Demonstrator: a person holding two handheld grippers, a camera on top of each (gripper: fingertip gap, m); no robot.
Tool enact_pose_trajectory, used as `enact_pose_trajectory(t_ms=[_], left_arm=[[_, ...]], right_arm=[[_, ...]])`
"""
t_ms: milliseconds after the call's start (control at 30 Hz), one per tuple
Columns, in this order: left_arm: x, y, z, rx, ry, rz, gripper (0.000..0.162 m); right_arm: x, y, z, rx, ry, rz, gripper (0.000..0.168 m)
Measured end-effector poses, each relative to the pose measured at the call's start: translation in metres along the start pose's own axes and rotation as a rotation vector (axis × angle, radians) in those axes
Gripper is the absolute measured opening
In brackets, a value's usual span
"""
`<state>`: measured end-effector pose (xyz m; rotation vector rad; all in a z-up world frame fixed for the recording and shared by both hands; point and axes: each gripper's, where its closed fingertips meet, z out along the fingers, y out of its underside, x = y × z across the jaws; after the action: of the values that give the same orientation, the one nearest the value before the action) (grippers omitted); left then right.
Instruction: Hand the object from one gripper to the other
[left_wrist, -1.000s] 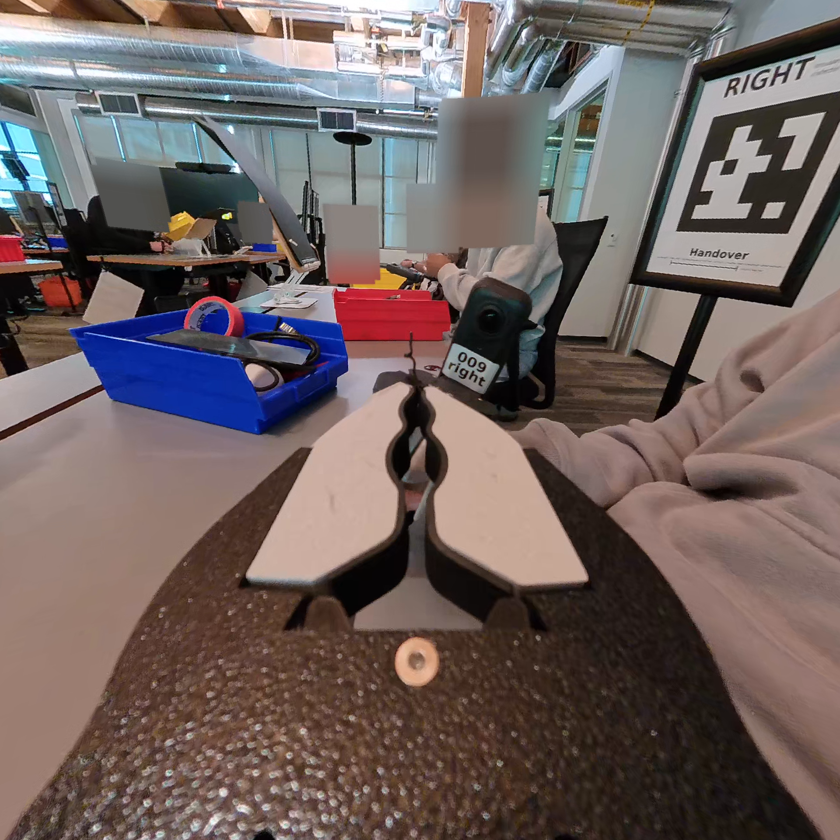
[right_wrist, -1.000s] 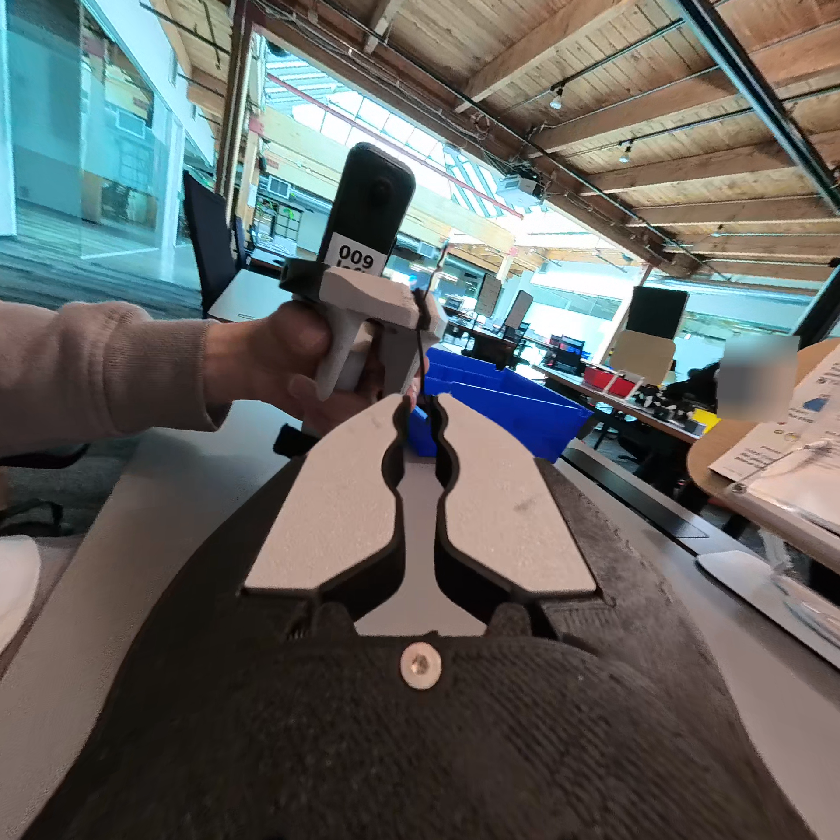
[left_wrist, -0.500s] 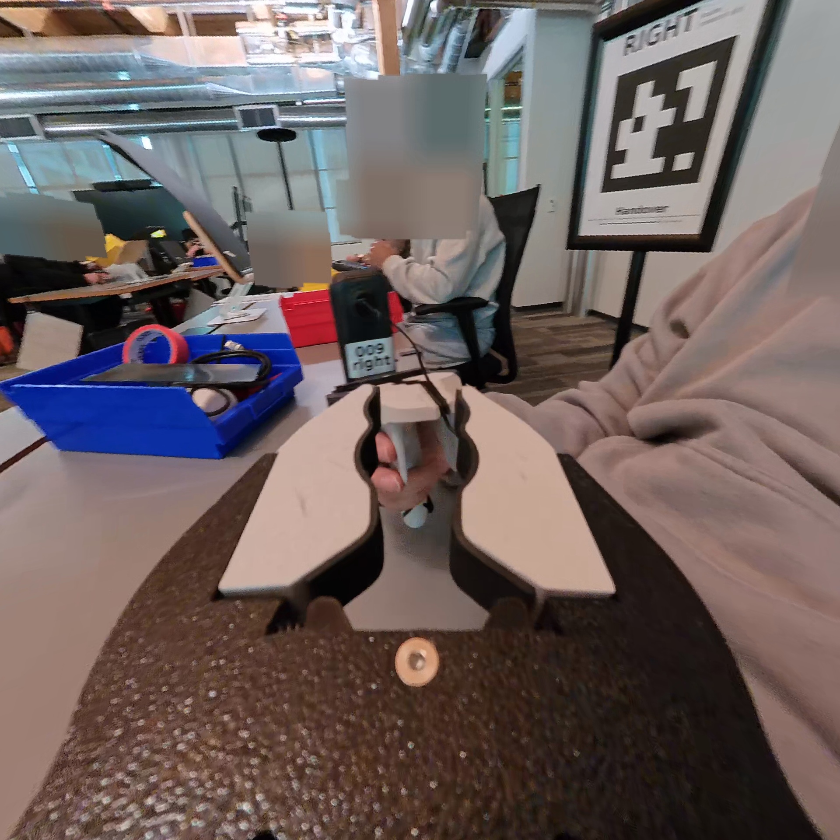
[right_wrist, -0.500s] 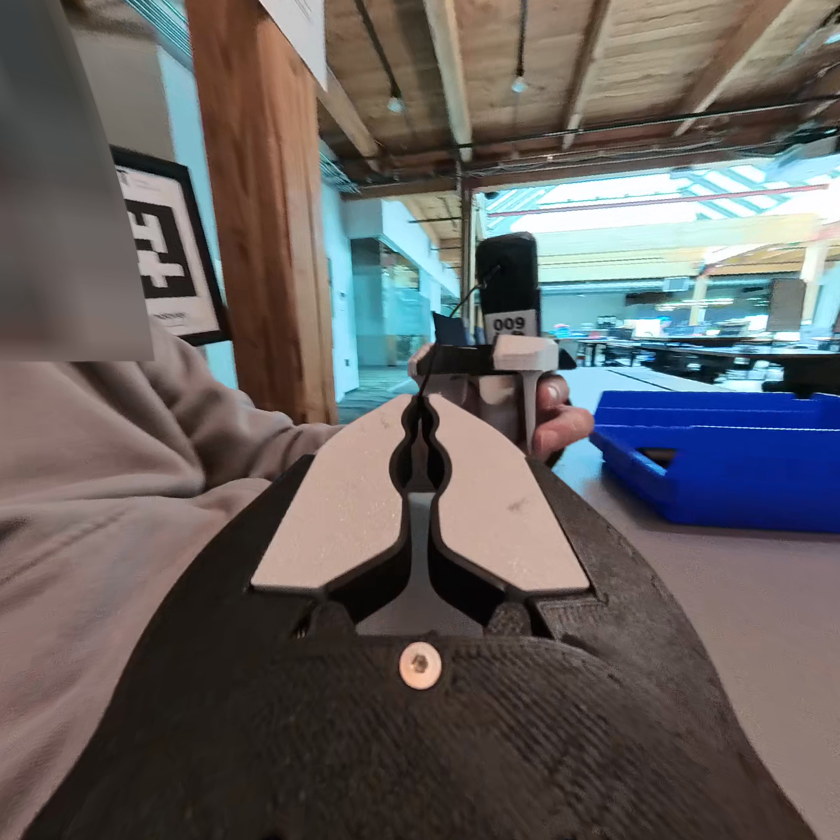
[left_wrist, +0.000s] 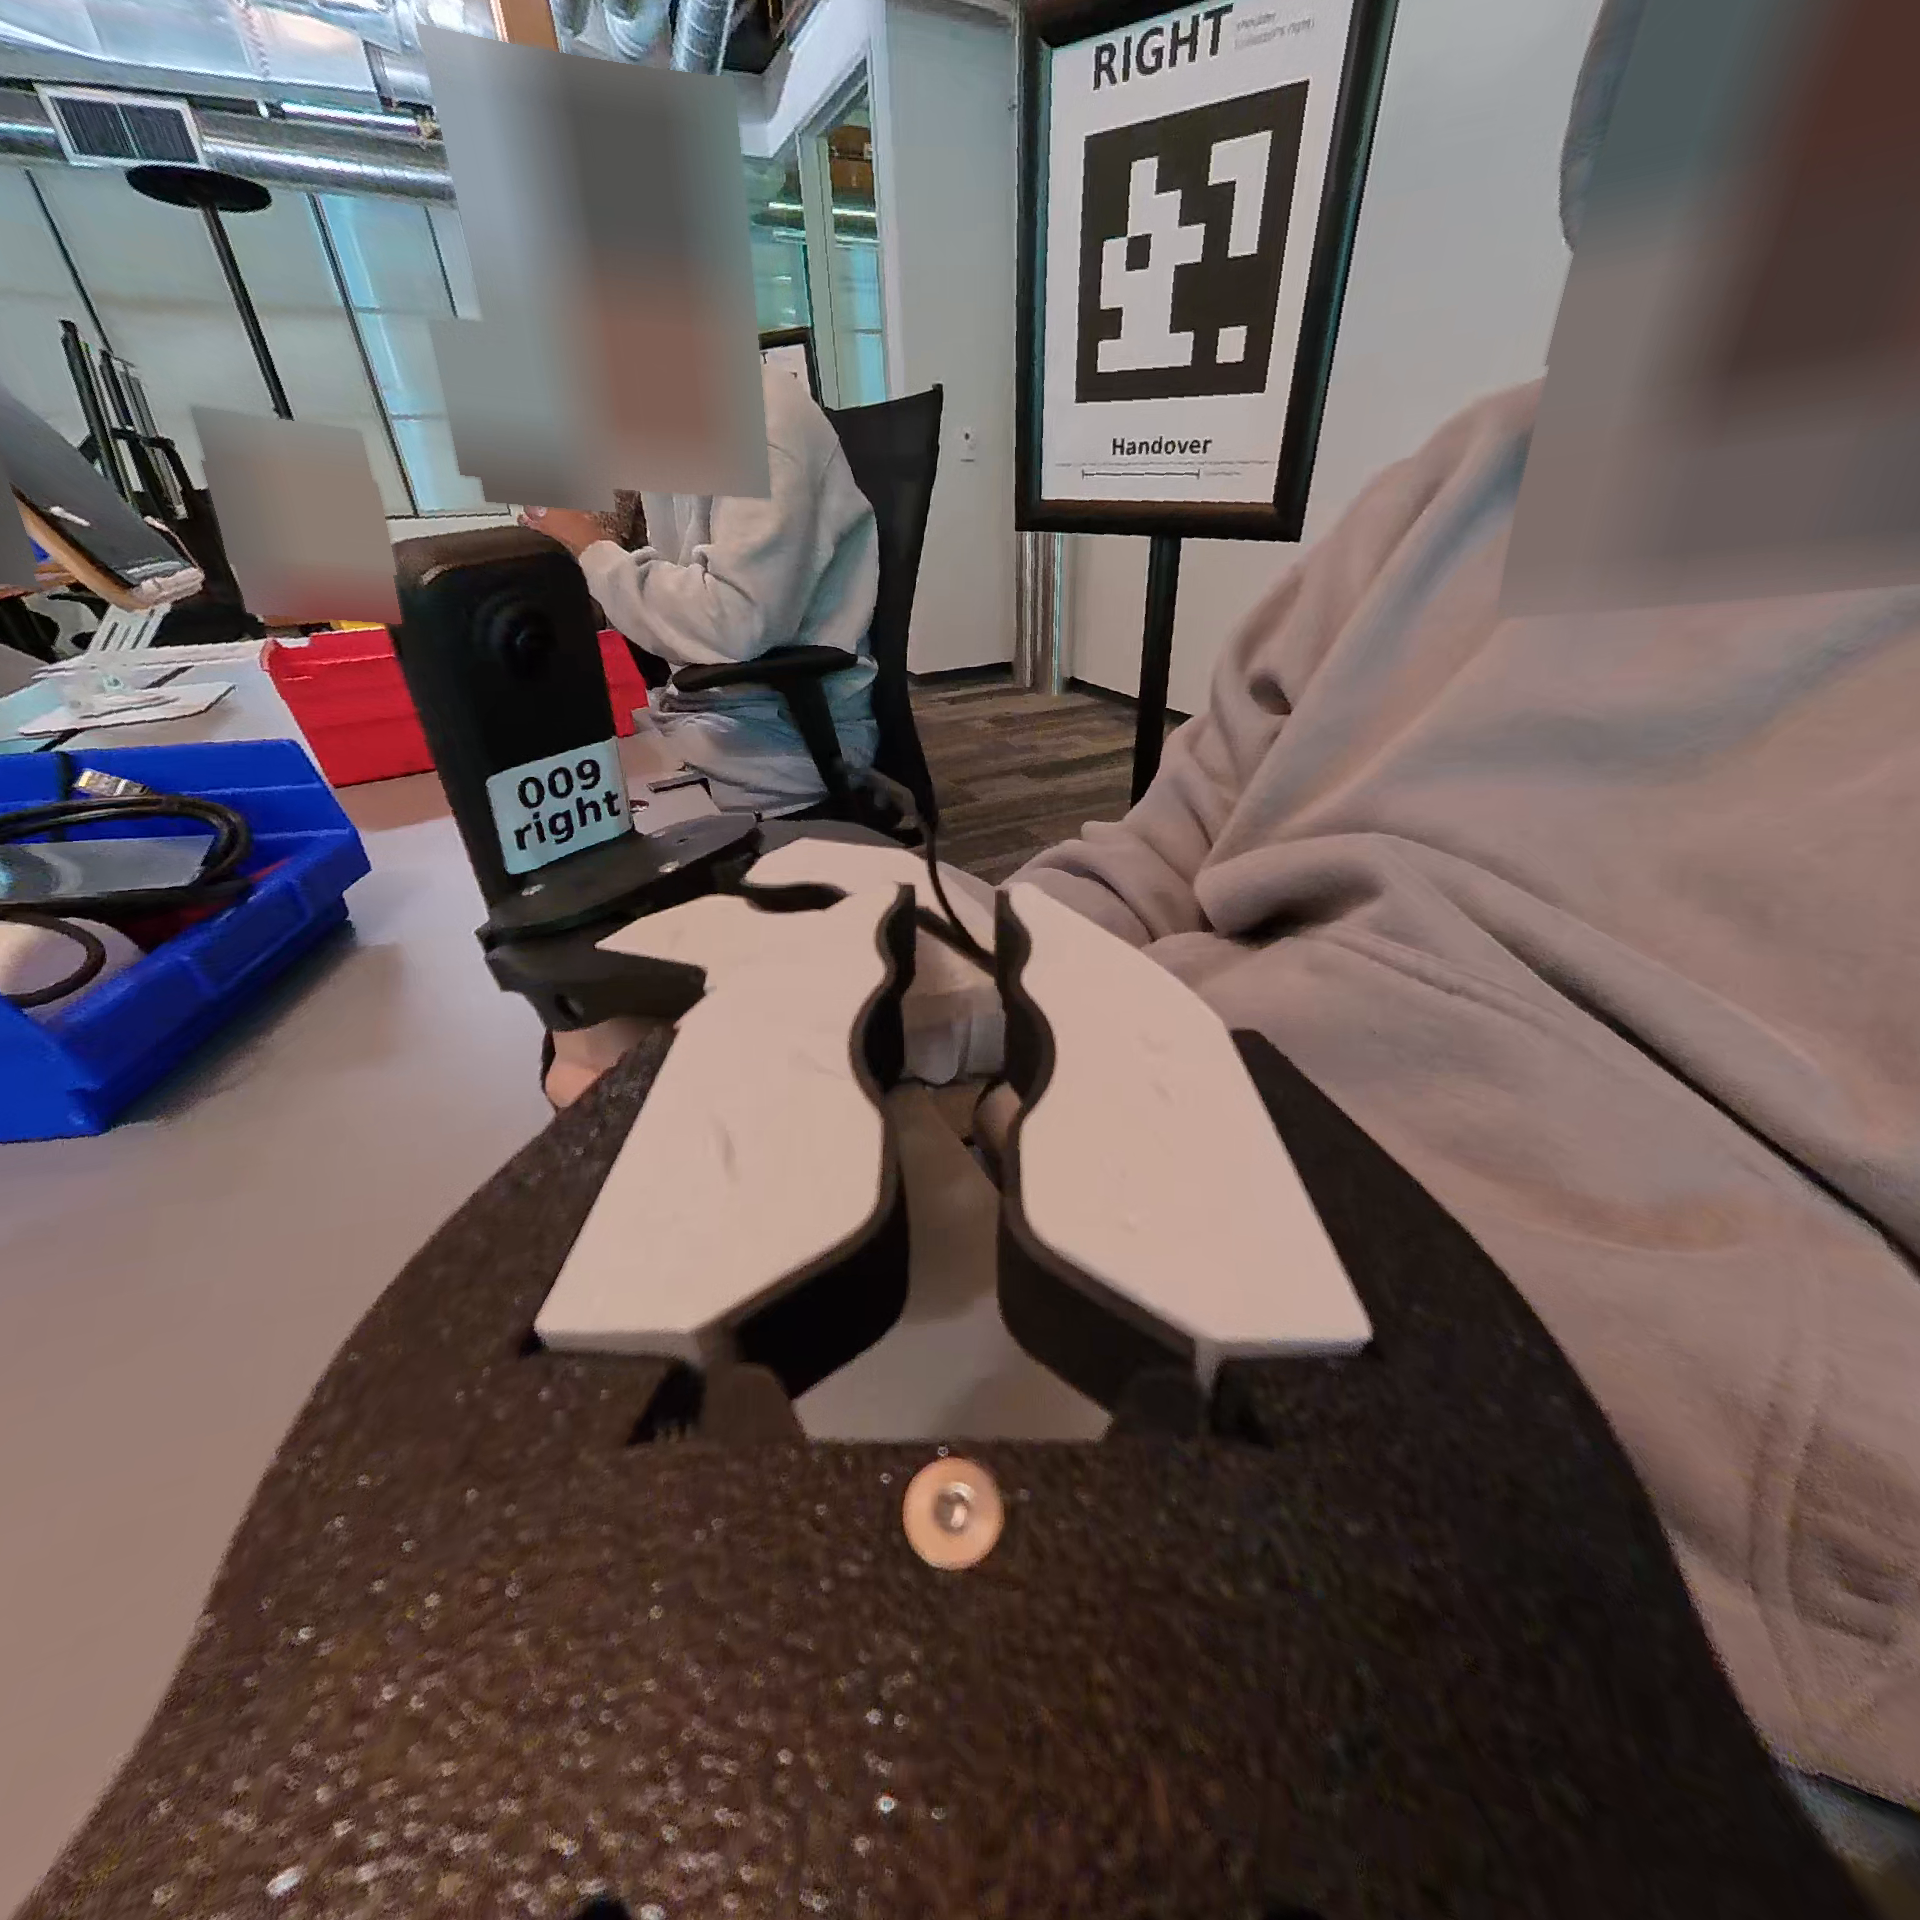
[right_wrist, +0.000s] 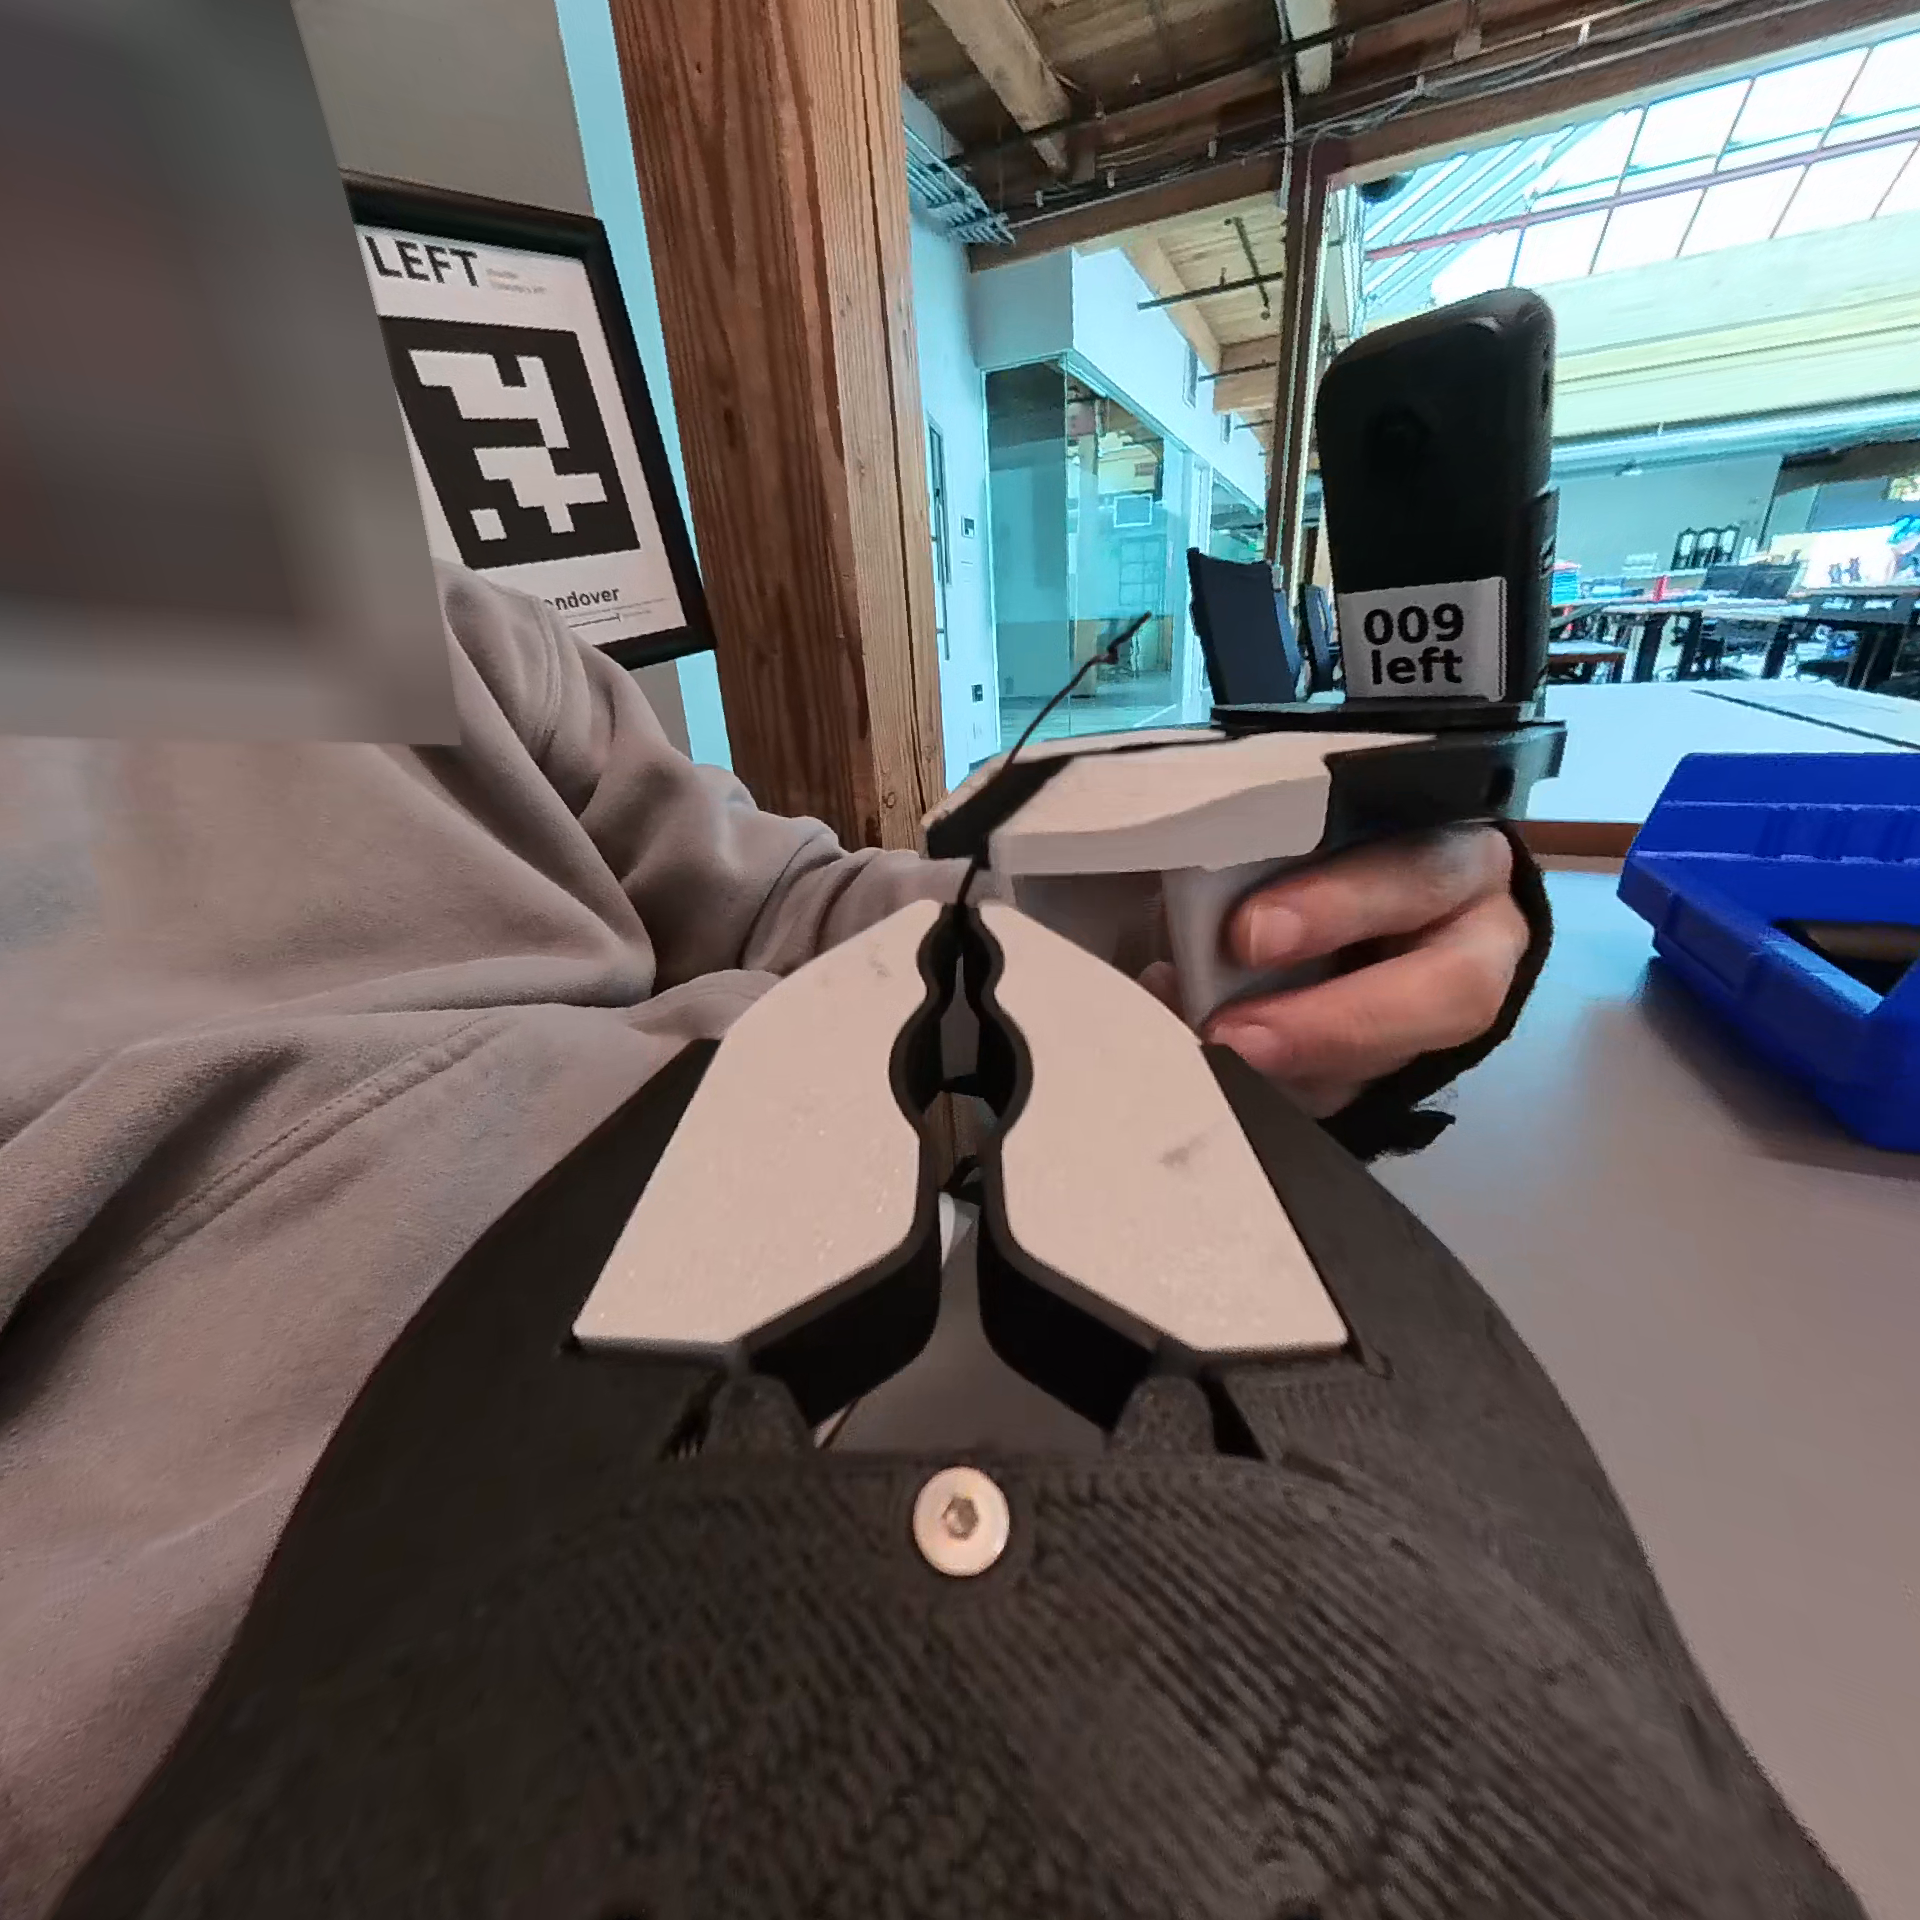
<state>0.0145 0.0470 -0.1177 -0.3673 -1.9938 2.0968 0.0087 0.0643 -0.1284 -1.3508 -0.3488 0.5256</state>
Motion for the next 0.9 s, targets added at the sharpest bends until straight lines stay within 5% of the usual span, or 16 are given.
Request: enact_pose_trajectory(t_ms=[200,333,433,700,900], left_arm=[[-0.014,-0.004,-0.006,0.002,-0.091,0.031,0.001],[-0.061,-0.007,-0.028,-0.020,-0.413,-0.012,0.001],[-0.098,-0.005,-0.050,-0.025,-0.705,-0.117,0.000],[-0.120,-0.003,-0.062,-0.028,-0.979,-0.162,0.001],[-0.121,-0.009,-0.057,0.081,-0.981,-0.240,0.001]], right_arm=[[0.018,-0.003,-0.005,0.025,0.125,-0.029,0.001],[0.068,-0.014,-0.029,0.072,0.503,-0.142,0.033],[0.089,-0.014,-0.047,-0.006,0.724,-0.303,0.038],[0.106,-0.007,-0.059,-0.160,0.912,-0.481,0.028],[0.110,-0.002,-0.062,-0.347,0.998,-0.735,0.018]])
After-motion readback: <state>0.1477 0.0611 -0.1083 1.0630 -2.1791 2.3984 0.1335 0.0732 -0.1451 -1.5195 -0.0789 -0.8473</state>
